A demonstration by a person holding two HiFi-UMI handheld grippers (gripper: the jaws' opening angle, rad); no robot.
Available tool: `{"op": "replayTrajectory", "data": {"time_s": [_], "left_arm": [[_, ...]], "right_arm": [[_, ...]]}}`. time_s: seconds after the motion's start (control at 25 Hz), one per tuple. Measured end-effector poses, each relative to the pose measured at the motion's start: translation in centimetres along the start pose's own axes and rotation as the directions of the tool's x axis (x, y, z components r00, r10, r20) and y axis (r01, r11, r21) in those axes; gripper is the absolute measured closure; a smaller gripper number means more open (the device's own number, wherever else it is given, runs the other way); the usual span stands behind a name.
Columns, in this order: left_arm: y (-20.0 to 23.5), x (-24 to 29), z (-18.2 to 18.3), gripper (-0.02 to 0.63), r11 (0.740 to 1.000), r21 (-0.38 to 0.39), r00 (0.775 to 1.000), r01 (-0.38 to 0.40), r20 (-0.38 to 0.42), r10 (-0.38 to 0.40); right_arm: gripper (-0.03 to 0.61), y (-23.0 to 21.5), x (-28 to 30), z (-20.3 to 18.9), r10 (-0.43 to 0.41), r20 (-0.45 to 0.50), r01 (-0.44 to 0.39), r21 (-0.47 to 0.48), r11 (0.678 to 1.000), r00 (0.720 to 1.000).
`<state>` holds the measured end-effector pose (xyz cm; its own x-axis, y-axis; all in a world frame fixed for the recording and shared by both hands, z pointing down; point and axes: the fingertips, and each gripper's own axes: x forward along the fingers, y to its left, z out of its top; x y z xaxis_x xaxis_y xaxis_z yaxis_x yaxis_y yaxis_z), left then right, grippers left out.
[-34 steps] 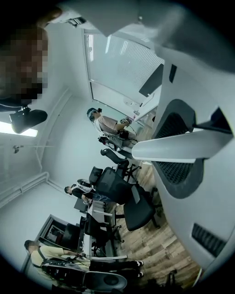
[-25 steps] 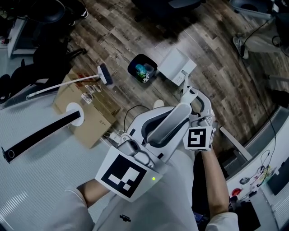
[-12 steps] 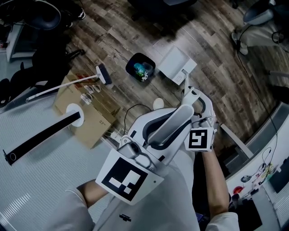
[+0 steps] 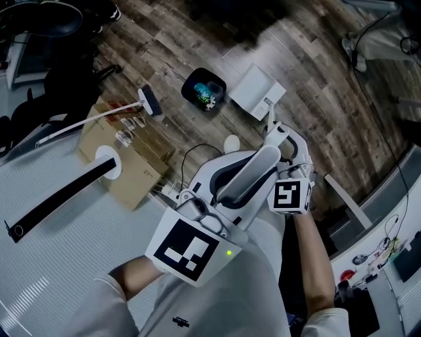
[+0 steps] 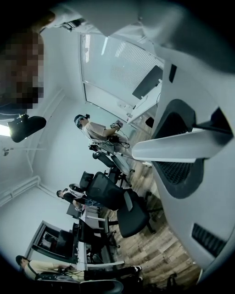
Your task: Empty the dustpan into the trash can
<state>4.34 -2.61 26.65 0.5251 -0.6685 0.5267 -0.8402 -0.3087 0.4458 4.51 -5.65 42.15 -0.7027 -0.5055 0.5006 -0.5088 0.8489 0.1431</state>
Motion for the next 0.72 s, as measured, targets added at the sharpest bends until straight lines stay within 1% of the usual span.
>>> {"op": "replayTrajectory", "data": {"time_s": [0.12, 0.28, 0.44, 0.52, 0.72], "left_arm": [[1.2, 1.5, -1.0, 0.497, 1.000, -0.016, 1.000, -0.018, -0.013, 0.017], [3.0, 3.7, -2.9, 0.497, 0.998, -0.036, 0.999, -0.043, -0.029, 0.042], [4.7, 5.6, -4.5, 0.497, 0.994, -0.075, 0.997, -0.074, -0.042, 0.071], [5.4, 6.6, -5.4, 0.497, 0.993, -0.076, 0.995, -0.089, -0.054, 0.085], [7.0, 8.6, -7.4, 0.497, 0.988, -0.101, 0.992, -0.121, -0.049, 0.116]], "right_arm": [[0.492, 0.0, 1.3, -1.9, 0.014, -0.028, -0.014, 0.001, 1.000, 1.000], [0.492, 0.6, 3.3, -4.8, 0.047, -0.045, -0.045, 0.056, 0.997, 0.998], [0.491, 1.0, 5.1, -7.2, 0.094, -0.083, -0.089, 0.067, 0.994, 0.992], [0.491, 1.1, 6.0, -8.4, 0.105, -0.093, -0.098, 0.076, 0.992, 0.990], [0.491, 1.2, 7.8, -11.1, 0.124, -0.118, -0.115, 0.087, 0.990, 0.985]]}}
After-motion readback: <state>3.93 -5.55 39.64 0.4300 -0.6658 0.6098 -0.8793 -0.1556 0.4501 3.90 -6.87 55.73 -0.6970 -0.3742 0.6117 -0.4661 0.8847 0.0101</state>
